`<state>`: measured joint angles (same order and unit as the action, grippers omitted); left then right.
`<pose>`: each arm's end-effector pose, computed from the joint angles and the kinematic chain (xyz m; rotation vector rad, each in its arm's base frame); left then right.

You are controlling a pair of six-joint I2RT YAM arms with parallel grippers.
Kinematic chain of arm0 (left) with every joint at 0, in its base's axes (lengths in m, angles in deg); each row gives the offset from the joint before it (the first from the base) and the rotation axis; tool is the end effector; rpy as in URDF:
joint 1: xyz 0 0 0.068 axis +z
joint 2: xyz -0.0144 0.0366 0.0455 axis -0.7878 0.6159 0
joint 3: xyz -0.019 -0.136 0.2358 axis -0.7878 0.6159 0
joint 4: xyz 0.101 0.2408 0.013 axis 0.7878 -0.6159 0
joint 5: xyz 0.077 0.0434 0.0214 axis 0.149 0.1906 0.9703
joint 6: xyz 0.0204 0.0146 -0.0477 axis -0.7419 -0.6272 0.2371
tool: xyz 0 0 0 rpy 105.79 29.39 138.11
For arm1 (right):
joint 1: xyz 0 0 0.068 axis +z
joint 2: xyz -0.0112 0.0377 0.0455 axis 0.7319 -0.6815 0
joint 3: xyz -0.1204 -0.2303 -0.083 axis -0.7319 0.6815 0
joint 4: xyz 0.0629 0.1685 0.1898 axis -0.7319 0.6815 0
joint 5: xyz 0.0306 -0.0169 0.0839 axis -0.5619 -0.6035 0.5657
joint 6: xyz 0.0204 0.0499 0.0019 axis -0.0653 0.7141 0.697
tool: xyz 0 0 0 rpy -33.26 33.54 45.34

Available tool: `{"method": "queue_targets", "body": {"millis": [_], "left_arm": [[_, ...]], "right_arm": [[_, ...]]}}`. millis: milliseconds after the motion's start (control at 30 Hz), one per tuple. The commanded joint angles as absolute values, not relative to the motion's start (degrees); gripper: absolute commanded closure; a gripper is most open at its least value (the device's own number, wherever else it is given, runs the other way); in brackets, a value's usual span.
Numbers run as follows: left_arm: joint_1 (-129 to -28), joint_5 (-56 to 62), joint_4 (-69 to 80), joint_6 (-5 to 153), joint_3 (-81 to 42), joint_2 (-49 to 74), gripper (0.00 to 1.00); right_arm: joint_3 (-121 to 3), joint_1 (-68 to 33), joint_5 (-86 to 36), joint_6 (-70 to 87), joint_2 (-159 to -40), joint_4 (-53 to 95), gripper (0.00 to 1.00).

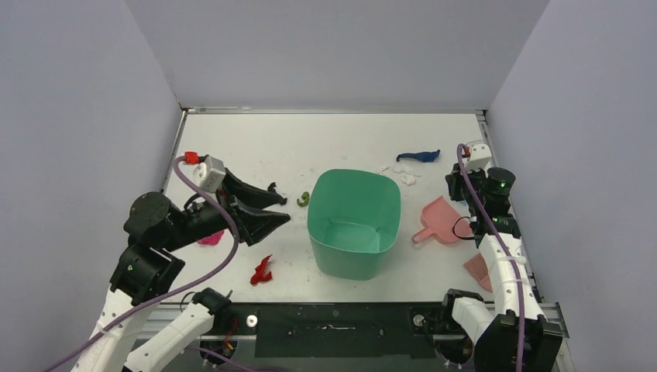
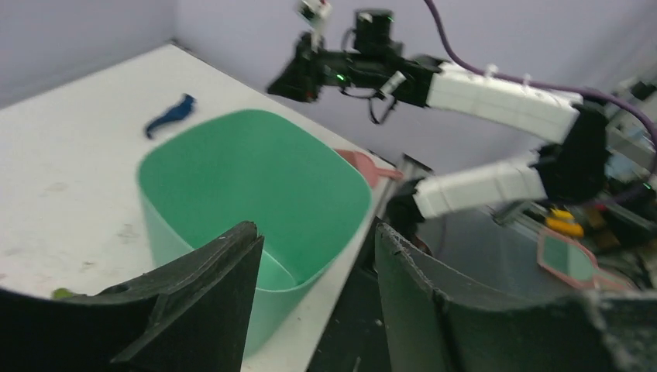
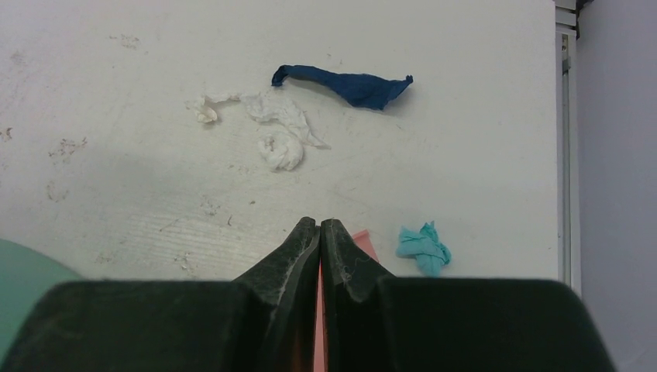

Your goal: Sweep away the paper scraps from the table

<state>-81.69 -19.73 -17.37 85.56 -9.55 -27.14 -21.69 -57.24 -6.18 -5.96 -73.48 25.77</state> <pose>0.0819 -0.0681 0.4398 0.5563 1.5012 -1.1292 0.2186 -0.0234 0.2772 -0.2546 1.9041 0.2367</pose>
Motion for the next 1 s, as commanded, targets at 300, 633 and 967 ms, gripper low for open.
{"method": "queue_targets", "body": {"millis": [300,633,967], "left_arm": [[-109.32,-22.29,-36.3,73.0,-20.96,-8.5,0.59],[-137.78,4.63,-39.7,68.72,-22.17,7.92,0.53],[-146.18,28.76,-37.33,64.24,-19.26,18.37,0.42]], "right_arm": [[-23.34,-57.81,-5.21,-7.89,-75.45,24.81,0.94],[-23.46,-58.07,-4.47,-8.01,-76.55,25.08,0.95],[-23.48,-58.13,-4.05,-8.17,-76.82,25.26,0.95]]}}
